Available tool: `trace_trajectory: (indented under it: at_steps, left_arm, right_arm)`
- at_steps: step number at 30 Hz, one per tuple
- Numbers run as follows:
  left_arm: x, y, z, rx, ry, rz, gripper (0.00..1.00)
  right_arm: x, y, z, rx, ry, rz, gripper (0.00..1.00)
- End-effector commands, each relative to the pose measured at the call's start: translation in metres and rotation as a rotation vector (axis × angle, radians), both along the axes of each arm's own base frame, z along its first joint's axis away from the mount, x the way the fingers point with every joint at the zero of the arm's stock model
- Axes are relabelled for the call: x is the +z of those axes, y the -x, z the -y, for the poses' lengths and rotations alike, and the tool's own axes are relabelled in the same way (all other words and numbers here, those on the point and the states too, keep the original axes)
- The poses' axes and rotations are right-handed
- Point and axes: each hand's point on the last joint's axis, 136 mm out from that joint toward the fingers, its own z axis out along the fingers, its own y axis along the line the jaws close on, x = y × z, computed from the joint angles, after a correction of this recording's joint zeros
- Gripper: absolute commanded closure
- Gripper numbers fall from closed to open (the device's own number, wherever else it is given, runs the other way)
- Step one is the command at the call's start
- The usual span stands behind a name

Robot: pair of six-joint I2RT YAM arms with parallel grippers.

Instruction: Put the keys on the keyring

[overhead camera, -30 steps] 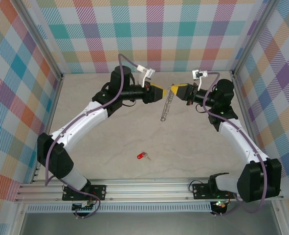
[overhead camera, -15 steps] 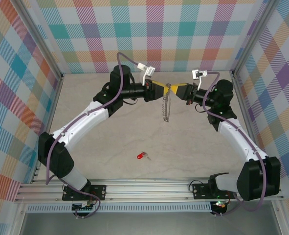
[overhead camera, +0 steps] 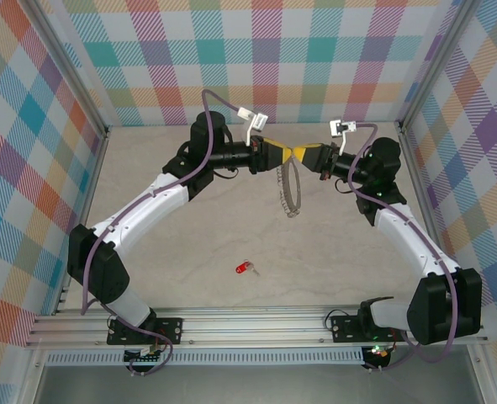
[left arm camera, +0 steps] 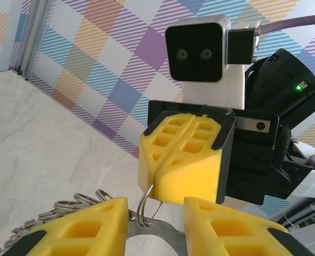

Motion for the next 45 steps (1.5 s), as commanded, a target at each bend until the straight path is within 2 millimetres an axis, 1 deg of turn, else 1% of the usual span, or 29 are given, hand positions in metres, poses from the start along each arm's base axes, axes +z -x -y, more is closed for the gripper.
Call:
trace_trajectory:
  at_steps: [1, 7, 8, 13, 15, 22, 26, 28, 30, 31, 32, 34, 35, 37, 41, 44, 45]
  left_arm:
    - [0.003, 0.002, 0.004, -0.028, 0.025, 0.01, 0.69]
    - [0.001, 0.004, 0.008, -0.046, 0.026, 0.006, 0.73]
    - [0.0, 0.003, 0.008, -0.046, 0.025, 0.006, 0.73]
    - [-0.003, 0.001, 0.009, -0.045, 0.024, 0.0, 0.73]
    - [-0.002, 0.001, 0.01, -0.046, 0.028, 0.001, 0.75]
    - [0.004, 0.002, 0.012, -0.051, 0.043, 0.012, 0.89]
    - [0.004, 0.003, 0.014, -0.053, 0.038, 0.014, 1.0]
    - [0.003, 0.002, 0.013, -0.048, 0.028, 0.019, 1.0]
    - [0.003, 0.002, 0.011, -0.04, 0.012, 0.042, 1.0]
    - [0.002, 0.004, 0.011, -0.042, 0.002, 0.047, 1.0]
    - [0.002, 0.005, 0.01, -0.048, -0.013, 0.058, 1.0]
    - [0.003, 0.009, 0.008, -0.057, -0.037, 0.082, 1.0]
    - [0.004, 0.01, 0.007, -0.061, -0.048, 0.093, 1.0]
    - [0.005, 0.015, 0.006, -0.084, -0.065, 0.11, 1.0]
    - [0.003, 0.022, 0.006, -0.137, -0.119, 0.131, 1.0]
    - [-0.001, 0.028, 0.006, -0.183, -0.155, 0.118, 1.0]
    - [0.001, 0.03, 0.006, -0.194, -0.159, 0.122, 1.0]
  right_arm:
    - [0.006, 0.004, -0.003, 0.023, -0.014, 0.047, 1.0]
    - [0.002, 0.001, -0.003, 0.023, -0.02, 0.022, 1.0]
    - [0.007, 0.002, -0.003, 0.023, -0.027, 0.048, 1.0]
    - [0.007, 0.002, -0.003, 0.026, -0.034, 0.047, 1.0]
    - [0.008, 0.003, -0.003, 0.028, -0.034, 0.048, 1.0]
    - [0.008, 0.003, -0.003, 0.027, -0.035, 0.045, 1.0]
    - [0.007, 0.002, -0.003, 0.026, -0.035, 0.039, 1.0]
    - [0.007, 0.001, -0.003, 0.02, -0.033, 0.027, 1.0]
    - [0.004, -0.003, 0.001, -0.003, -0.026, -0.015, 0.73]
    - [0.005, -0.004, 0.005, -0.014, -0.023, -0.027, 0.64]
    - [0.007, -0.005, 0.011, -0.032, -0.02, -0.044, 0.57]
    - [0.011, -0.006, 0.026, -0.08, -0.02, -0.065, 0.51]
    - [0.012, -0.006, 0.032, -0.105, -0.017, -0.076, 0.5]
    - [0.013, -0.003, 0.039, -0.123, -0.007, -0.092, 0.5]
    - [0.013, 0.01, 0.04, -0.115, 0.002, -0.087, 0.51]
    - [0.014, 0.017, 0.038, -0.087, 0.002, -0.068, 0.54]
    - [0.014, 0.019, 0.037, -0.072, 0.001, -0.061, 0.56]
